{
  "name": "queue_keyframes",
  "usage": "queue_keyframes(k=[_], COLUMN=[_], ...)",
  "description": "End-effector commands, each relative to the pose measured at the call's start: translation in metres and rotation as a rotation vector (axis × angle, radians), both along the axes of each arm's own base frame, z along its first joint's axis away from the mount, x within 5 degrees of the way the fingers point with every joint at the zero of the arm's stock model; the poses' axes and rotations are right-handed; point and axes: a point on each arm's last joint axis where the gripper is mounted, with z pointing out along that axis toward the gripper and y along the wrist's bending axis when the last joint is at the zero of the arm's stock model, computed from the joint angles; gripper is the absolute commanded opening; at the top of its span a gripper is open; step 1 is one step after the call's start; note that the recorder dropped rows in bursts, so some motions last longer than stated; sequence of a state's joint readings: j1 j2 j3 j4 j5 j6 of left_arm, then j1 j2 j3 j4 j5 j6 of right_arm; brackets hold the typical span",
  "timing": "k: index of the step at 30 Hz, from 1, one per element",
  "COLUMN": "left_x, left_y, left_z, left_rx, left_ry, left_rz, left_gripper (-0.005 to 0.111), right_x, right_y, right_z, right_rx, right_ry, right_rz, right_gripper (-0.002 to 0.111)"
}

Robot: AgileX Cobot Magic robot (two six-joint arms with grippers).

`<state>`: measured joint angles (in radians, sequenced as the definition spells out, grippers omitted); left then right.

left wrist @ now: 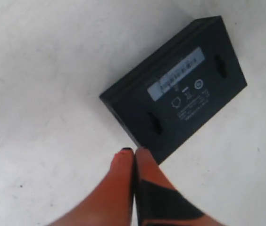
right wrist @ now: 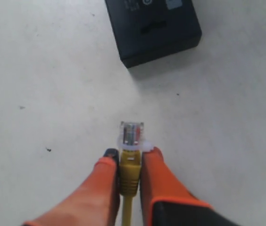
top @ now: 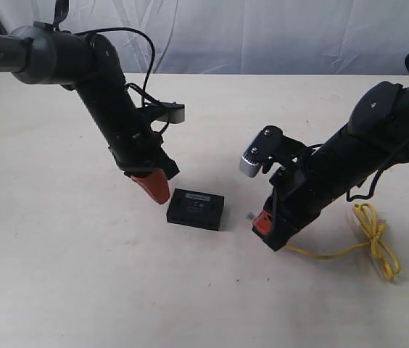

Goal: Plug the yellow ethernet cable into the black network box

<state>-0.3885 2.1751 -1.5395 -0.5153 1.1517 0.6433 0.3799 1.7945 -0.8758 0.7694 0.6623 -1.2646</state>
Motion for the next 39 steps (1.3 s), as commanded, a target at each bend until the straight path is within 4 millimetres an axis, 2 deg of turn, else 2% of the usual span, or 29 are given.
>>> queue_keyframes(k=[1, 5, 10, 12, 18, 22, 27, 39], left_x=[-0.005, 0.008, 0.023, 0.027, 0.033, 0.030, 0.023, 0.018], left_y=[0.001, 0.018, 0.023, 0.019, -0.007, -0.016, -0.022, -0.019], left_z=[0.025, 0.043, 0.033, 0.024, 0.004, -0.007, -0.019, -0.021], left_rx=[-0.021, -0.025, -0.037, -0.050, -0.180, -0.186, -0.181, -0.139], left_ry=[-0.064, -0.197, -0.270, -0.284, -0.264, -0.242, -0.181, -0.143], left_rz=[-0.008, 0.054, 0.134, 0.140, 0.085, 0.054, 0.024, -0.003], left_gripper=[0.000, 0.000, 0.000, 0.000, 0.000, 0.000, 0.000, 0.000], right_x=[0.000, -0.002, -0.007, -0.009, -0.006, -0.002, 0.001, 0.002], right_y=[-0.002, -0.001, 0.015, 0.022, 0.022, 0.021, 0.020, 0.019], right_z=[0.000, 0.004, 0.016, 0.019, 0.019, 0.018, 0.018, 0.018], right_rx=[-0.020, -0.016, -0.002, -0.039, -0.223, -0.222, -0.224, -0.239], right_ry=[0.049, 0.139, 0.220, 0.215, 0.222, 0.213, 0.186, 0.186], right_rz=[-0.117, -0.190, -0.143, -0.124, -0.307, -0.402, -0.417, -0.455], right_gripper=[-0.001, -0.001, -0.001, -0.001, -0.001, -0.001, -0.001, -0.001])
